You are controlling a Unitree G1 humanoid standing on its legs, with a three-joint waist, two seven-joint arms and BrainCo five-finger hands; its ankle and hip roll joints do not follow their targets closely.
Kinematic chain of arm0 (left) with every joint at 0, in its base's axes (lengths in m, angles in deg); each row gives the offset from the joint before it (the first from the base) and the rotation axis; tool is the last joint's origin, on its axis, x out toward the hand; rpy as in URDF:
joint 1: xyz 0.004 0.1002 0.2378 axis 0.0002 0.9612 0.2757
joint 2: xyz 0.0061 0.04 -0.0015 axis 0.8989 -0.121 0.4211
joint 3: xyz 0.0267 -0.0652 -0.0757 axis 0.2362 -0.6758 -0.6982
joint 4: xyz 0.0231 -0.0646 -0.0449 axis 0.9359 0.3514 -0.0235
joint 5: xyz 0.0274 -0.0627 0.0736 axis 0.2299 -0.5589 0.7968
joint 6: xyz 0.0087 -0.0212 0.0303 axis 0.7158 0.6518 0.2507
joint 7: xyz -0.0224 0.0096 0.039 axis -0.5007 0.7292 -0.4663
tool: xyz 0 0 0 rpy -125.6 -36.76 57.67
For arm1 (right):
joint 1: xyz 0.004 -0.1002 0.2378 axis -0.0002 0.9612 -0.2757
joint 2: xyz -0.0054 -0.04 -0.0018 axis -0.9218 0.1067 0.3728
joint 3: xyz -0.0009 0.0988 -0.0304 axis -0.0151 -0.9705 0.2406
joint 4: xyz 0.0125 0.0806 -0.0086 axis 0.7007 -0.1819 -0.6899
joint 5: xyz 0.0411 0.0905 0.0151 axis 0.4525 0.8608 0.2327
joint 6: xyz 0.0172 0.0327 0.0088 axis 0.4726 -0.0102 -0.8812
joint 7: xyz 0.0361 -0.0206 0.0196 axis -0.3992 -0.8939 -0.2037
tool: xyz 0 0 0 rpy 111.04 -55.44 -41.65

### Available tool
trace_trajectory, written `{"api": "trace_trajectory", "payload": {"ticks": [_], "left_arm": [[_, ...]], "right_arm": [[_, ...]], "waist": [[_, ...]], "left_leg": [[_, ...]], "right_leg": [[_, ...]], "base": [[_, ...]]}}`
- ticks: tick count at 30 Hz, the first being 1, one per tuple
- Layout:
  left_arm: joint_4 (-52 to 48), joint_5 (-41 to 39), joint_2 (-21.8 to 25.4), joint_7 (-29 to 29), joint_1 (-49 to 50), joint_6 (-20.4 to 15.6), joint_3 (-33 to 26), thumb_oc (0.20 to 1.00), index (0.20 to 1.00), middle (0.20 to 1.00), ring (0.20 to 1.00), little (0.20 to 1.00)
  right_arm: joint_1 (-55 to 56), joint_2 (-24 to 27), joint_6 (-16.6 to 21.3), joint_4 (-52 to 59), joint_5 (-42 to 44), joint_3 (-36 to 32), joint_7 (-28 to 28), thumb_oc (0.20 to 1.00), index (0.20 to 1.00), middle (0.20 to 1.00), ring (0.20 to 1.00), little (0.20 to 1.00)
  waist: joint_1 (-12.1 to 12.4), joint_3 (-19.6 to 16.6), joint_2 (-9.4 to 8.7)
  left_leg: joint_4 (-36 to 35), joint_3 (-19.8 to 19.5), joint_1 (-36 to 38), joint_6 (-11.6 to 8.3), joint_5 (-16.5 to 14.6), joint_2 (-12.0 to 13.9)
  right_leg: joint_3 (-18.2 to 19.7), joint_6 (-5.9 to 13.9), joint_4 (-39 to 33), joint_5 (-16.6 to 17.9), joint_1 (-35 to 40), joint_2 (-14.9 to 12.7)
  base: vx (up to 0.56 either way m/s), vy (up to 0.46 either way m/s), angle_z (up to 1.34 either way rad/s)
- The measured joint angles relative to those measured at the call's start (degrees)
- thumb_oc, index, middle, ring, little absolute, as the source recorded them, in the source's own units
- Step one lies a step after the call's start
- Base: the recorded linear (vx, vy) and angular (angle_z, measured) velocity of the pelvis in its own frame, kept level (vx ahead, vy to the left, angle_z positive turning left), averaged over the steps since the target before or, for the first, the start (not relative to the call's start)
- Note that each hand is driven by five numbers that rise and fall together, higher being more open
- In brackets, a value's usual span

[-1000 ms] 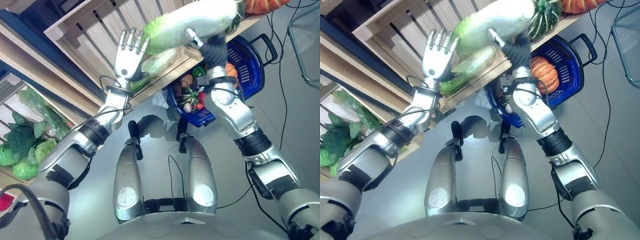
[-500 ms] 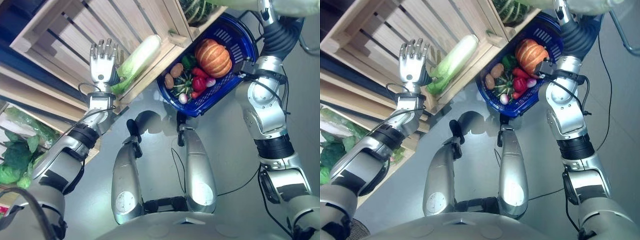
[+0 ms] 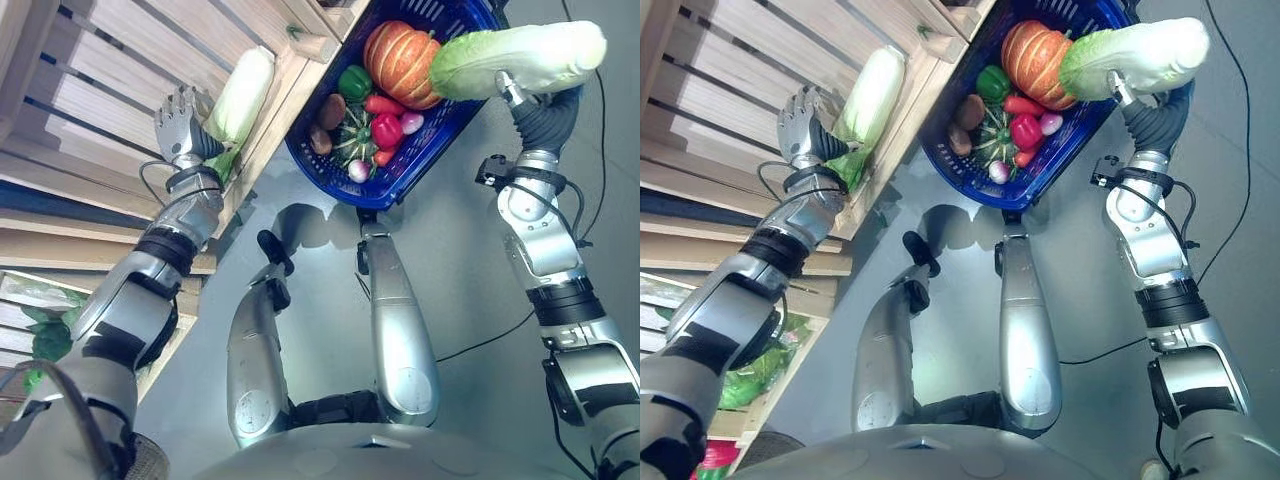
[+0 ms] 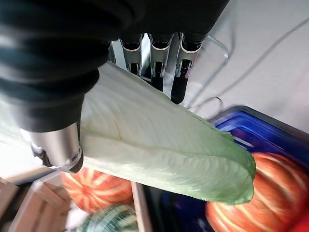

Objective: Pick up fruits and vegetables into the basket

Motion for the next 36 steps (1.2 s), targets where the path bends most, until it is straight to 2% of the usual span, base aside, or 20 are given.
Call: {"api": "trace_trajectory", "payload": {"ticks": [4,8,9,12,18,26,27,28,32,34,36], "left_arm": [[4.2,-9.2,-1.3,-3.0,-3.4,-0.5,-0.3,1.0,1.0,1.0,1.0,1.0],[5.0,-12.9,-1.7,-4.7,-4.9,-0.8,-0.5,1.0,1.0,1.0,1.0,1.0],[6.5,-15.5,-1.7,-5.6,-5.5,-1.4,-0.5,1.0,1.0,1.0,1.0,1.0],[8.5,-21.2,-1.8,-7.7,-8.0,-1.5,-0.5,1.0,1.0,1.0,1.0,1.0],[11.2,-23.8,-2.0,-8.7,-9.4,-1.1,-0.4,1.0,1.0,1.0,1.0,1.0],[11.6,-25.9,-2.1,-9.0,-14.2,0.3,0.1,1.0,1.0,1.0,1.0,1.0],[11.8,-25.9,-2.1,-8.9,-14.7,0.4,0.2,1.0,1.0,1.0,1.0,1.0],[12.3,-25.9,-2.1,-8.9,-15.2,0.8,0.4,1.0,1.0,1.0,1.0,1.0],[12.7,-25.9,-2.3,-9.1,-17.6,1.0,1.8,1.0,1.0,1.0,1.0,1.0],[12.8,-25.8,-2.2,-8.9,-18.2,1.1,1.8,1.0,1.0,1.0,1.0,1.0],[12.9,-25.8,-2.0,-8.9,-18.6,1.1,1.9,1.0,1.0,1.0,1.0,1.0]], "right_arm": [[-6.9,0.2,-2.1,-5.4,0.1,4.5,5.3,0.2,0.2,0.2,0.2,0.2],[-9.1,0.2,-3.4,-7.1,0.1,6.0,7.6,0.2,0.2,0.2,0.2,0.2],[-11.5,0.4,-3.6,-10.5,0.2,7.7,8.5,0.2,0.2,0.2,0.2,0.2],[-17.8,1.1,-5.6,-17.9,0.3,9.8,11.9,0.2,0.2,0.2,0.2,0.2],[-24.2,0.4,-6.6,-30.8,2.4,14.5,16.7,0.2,0.2,0.2,0.2,0.2],[-32.2,-0.3,-6.9,-39.4,3.7,14.5,16.4,0.2,0.2,0.2,0.2,0.2],[-32.8,-0.4,-7.0,-40.4,3.8,14.4,16.3,0.498,0.498,0.498,0.498,0.498],[-33.2,-0.4,-7.1,-41.5,4.2,14.4,16.1,1.0,1.0,1.0,1.0,1.0],[-34.8,-0.5,-11.8,-48.0,4.9,14.5,15.5,1.0,1.0,1.0,1.0,1.0],[-33.5,-1.2,-13.2,-49.8,5.3,14.6,15.2,1.0,1.0,1.0,1.0,1.0],[-33.0,-1.9,-12.9,-49.5,5.2,14.7,13.7,1.0,1.0,1.0,1.0,1.0]], "waist": [[0.0,0.0,0.22],[0.8,0.0,0.28],[0.5,-0.1,0.38],[1.6,-0.1,0.97],[3.1,-0.1,1.4],[5.0,-0.3,2.06],[5.0,-0.3,2.07],[5.1,-0.3,2.13],[6.2,-1.0,3.31],[6.4,-1.2,3.67],[6.5,-1.2,3.71]], "left_leg": [[-0.6,0.8,-0.7,-0.16,0.4,-0.3],[-0.7,0.6,-1.2,-0.42,0.7,-0.2],[-0.8,0.6,-1.3,-0.46,0.8,-0.3],[-0.6,0.3,-3.6,-0.48,1.4,-0.7],[-0.4,-0.2,-5.7,-0.59,1.8,-0.8],[1.8,-1.9,-10.5,-0.45,2.0,-0.8],[2.0,-2.1,-10.8,-0.45,2.1,-0.8],[2.2,-2.3,-11.1,-0.46,2.1,-0.7],[2.6,-2.9,-13.4,-0.44,2.2,-0.7],[2.7,-3.1,-14.0,-0.52,2.2,-0.5],[2.7,-3.1,-14.2,-0.53,2.2,-0.4]], "right_leg": [[0.0,-0.15,0.8,0.0,-2.0,-0.2],[-0.2,-0.8,1.8,-0.5,-2.8,-0.3],[-0.3,-0.89,1.9,-0.6,-3.0,-0.2],[-0.2,-0.91,3.4,-1.0,-5.9,-0.6],[-0.5,-1.57,4.6,-1.0,-8.1,-1.2],[-1.0,-1.45,5.7,-1.2,-11.8,-1.3],[-1.1,-1.5,5.7,-1.2,-12.0,-1.3],[-1.3,-1.5,5.7,-1.2,-12.1,-1.3],[-1.7,-1.73,5.8,-1.0,-14.0,-1.3],[-1.7,-2.15,5.8,-0.7,-14.2,-1.3],[-1.7,-2.2,5.7,-0.7,-14.4,-1.1]], "base": [[0.02,0.011,-0.08],[0.02,0.006,0.03],[0.03,0.01,0.05],[0.01,0.006,0.07],[0.01,-0.007,0.04],[0.0,-0.013,0.07],[-0.01,-0.025,0.07],[0.0,-0.023,0.05],[0.0,-0.011,0.04],[0.0,-0.015,-0.02],[0.0,0.0,0.0]]}}
